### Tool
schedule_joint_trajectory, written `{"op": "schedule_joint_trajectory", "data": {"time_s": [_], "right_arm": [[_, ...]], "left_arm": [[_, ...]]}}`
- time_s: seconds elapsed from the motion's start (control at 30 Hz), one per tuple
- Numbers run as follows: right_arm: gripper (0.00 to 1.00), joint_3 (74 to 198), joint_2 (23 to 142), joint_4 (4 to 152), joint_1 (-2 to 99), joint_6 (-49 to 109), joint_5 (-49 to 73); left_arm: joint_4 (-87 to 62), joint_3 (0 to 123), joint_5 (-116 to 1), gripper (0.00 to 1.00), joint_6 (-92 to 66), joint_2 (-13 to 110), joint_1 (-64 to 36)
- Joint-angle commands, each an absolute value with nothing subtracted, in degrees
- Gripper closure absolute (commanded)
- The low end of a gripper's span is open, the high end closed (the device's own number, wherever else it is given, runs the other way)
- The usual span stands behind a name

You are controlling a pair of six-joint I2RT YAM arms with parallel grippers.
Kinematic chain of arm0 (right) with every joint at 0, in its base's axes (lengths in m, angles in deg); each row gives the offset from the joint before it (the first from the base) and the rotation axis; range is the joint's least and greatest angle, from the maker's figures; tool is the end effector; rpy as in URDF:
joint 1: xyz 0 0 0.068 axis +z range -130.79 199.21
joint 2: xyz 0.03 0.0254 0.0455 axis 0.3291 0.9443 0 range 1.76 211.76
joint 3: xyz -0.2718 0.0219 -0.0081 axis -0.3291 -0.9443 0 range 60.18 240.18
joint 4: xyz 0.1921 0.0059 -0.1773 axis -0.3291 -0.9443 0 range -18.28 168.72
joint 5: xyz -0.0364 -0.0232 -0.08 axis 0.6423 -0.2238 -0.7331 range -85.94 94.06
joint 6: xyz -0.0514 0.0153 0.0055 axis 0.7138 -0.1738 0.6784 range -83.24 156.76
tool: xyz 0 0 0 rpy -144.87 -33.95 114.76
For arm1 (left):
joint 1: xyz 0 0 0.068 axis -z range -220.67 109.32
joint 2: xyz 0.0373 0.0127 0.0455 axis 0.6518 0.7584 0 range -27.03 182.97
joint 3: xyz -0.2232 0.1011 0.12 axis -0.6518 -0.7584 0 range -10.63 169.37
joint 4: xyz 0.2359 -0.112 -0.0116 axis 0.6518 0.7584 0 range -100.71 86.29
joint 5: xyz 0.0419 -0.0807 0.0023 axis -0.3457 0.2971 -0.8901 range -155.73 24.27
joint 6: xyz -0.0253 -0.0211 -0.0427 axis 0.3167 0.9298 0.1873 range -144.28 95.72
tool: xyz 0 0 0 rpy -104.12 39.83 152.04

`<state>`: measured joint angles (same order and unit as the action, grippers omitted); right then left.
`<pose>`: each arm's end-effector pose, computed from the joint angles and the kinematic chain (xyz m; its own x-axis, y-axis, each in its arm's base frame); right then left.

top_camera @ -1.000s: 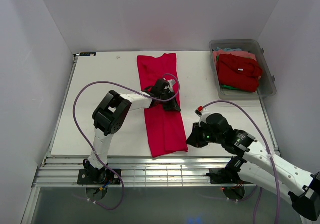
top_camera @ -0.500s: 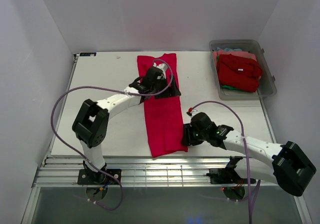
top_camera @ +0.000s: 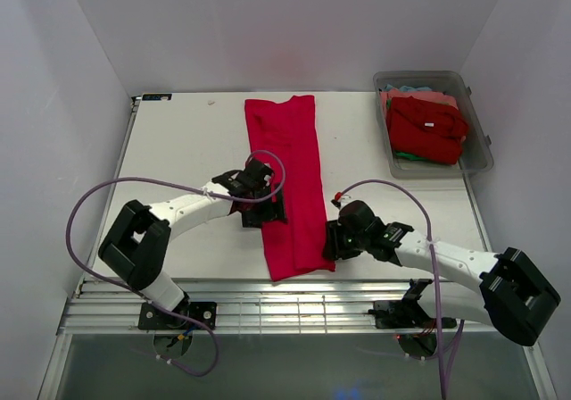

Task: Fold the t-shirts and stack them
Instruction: Grab the bottom of the folded rectangular tshirt with both arms

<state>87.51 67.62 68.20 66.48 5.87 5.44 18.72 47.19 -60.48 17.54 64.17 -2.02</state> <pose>0.1438 0.1570 0.1659 -0.8223 -0.1338 -0.5530 -0.3762 0.8571 0.3520 0.2425 -0.1981 0.1954 -0.9542 -0.0870 -0.2862 0.0247 0.9306 -0.3652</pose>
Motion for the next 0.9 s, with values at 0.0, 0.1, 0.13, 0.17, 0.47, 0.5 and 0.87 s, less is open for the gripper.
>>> {"op": "schedule_joint_trajectory", "data": {"time_s": [0.0,0.1,0.13,0.17,0.47,0.5,0.87], "right_arm": [[0.51,89.8,64.95,66.51,66.59,7.14,4.32],[0.51,89.53,63.81,65.45,66.58,7.06,4.32],[0.51,89.27,63.63,64.93,66.58,7.06,4.32],[0.51,89.18,63.28,64.93,66.58,6.97,4.32],[0.51,87.95,62.4,64.84,66.58,6.0,4.41],[0.51,87.78,62.4,65.01,66.58,5.83,4.32],[0.51,87.51,65.47,67.39,66.58,5.74,5.72]], "left_arm": [[25.14,44.93,-61.25,0.15,21.68,57.18,0.02],[27.78,41.67,-61.95,0.15,23.79,53.31,0.63],[27.78,39.58,-61.78,0.15,24.14,52.35,0.72],[27.78,38.51,-61.69,0.15,25.19,50.68,0.72],[22.25,26.66,-55.98,0.15,30.73,46.36,2.13],[21.29,25.51,-55.37,0.15,31.09,45.92,2.21],[4.23,15.04,-53.16,0.15,38.2,40.12,3.53]]}}
